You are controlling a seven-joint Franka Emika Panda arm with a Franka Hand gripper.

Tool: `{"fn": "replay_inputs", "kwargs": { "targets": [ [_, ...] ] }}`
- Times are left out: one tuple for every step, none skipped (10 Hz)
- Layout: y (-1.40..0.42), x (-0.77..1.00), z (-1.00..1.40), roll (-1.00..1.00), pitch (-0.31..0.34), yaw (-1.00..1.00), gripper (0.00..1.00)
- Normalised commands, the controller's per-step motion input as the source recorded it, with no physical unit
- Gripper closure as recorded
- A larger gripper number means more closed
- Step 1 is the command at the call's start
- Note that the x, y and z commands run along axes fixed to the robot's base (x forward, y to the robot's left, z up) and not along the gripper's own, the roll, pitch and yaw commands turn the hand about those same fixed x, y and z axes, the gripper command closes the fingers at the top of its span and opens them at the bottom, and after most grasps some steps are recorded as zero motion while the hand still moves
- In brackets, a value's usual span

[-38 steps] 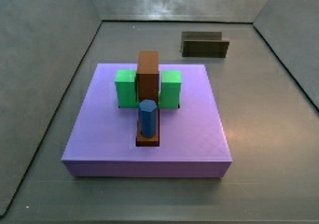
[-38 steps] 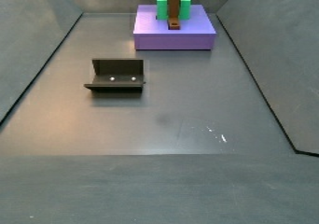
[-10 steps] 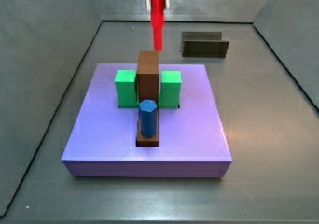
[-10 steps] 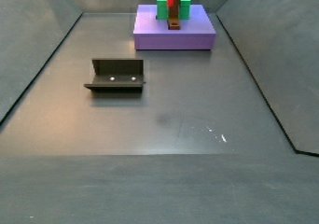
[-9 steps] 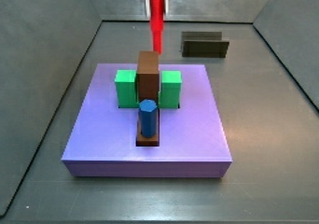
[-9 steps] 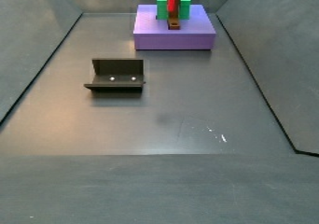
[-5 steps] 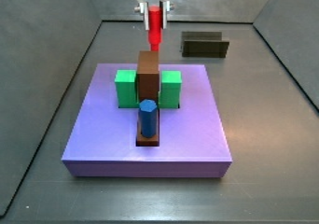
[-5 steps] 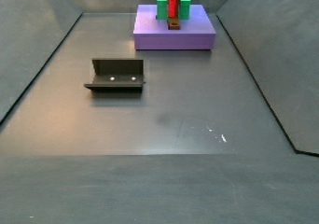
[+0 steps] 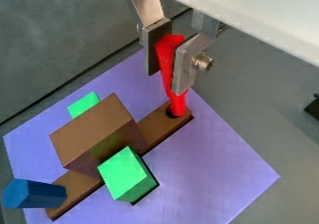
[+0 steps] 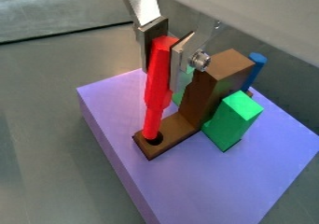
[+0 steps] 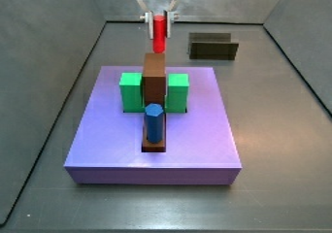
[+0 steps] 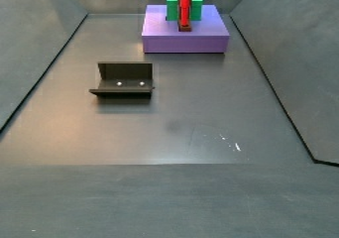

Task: Pick up the red object. Move up. Place the red object on the fixture. Regrasp the red object. Move to above the board. Insert the red object.
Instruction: Insert the red object.

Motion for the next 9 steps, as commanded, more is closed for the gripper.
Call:
{"fn": "replay_inputs", "kwargs": {
  "targets": [
    [0.0, -0.12, -0.11, -0.09, 0.0, -0.03, 1.0],
    [0.0, -0.2, -0.07, -0.1, -0.044, 0.0, 1.0],
    [-0.05, -0.15, -0.03, -0.09, -0.061, 0.0, 1.0],
    [-0.09, -0.11, -0.04, -0.07, -0.057, 0.0, 1.0],
    [-0.08, 0.0, -0.07, -0.09, -0.067, 0.0, 1.0],
    [0.0, 0.13, -0.22, -0.03, 0.0, 0.0, 1.0],
    [0.03, 0.21, -0.29, -0.01, 0.0, 0.0, 1.0],
    [0.08, 0.22, -0.33, 0.0, 0.014, 0.0, 1.0],
    [0.05, 0.19, -0.29, 0.0, 0.013, 0.0, 1.0]
  ]
}}
